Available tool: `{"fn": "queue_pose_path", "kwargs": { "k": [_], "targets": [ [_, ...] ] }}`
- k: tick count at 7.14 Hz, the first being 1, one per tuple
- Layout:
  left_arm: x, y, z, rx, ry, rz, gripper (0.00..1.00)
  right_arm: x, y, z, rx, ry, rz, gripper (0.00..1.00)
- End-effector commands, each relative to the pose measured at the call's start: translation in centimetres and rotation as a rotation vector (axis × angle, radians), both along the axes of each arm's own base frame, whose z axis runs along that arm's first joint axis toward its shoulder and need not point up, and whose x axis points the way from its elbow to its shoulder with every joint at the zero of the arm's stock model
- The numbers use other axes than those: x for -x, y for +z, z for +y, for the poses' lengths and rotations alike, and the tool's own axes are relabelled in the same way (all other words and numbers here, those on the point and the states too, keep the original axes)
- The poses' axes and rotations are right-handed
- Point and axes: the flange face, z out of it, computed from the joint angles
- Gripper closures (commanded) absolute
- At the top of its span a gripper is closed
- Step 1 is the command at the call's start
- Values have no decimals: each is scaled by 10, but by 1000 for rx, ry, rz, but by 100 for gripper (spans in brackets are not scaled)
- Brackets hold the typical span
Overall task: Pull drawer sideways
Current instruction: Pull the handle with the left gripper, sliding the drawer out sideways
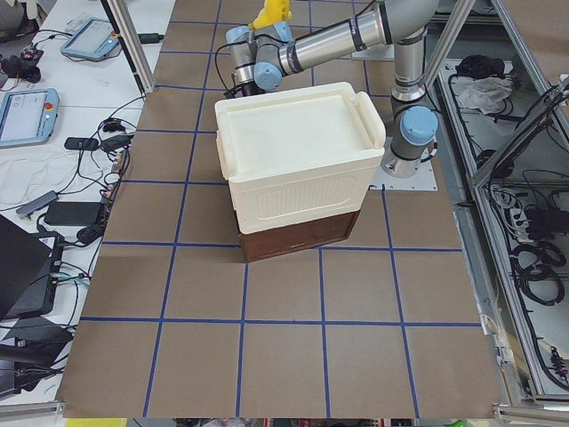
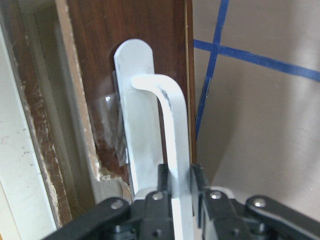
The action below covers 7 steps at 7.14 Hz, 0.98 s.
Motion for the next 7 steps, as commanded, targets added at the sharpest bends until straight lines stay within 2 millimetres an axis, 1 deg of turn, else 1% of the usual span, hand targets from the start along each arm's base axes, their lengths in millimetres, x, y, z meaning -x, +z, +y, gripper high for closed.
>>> {"fn": "queue_pose_path", "kwargs": {
  "k": [1,3,4,7],
  "targets": [
    [1,1,0,3,-2,1,100,0,0,0,0,0,0,0],
    [4,0,0,2,-6,-1,100,0,0,0,0,0,1,0],
    [7,4,-4,11,-12,-1,100,0,0,0,0,0,0,0],
    [13,1,-6,8,-8,-5,100,0,0,0,0,0,0,0]
  ]
}}
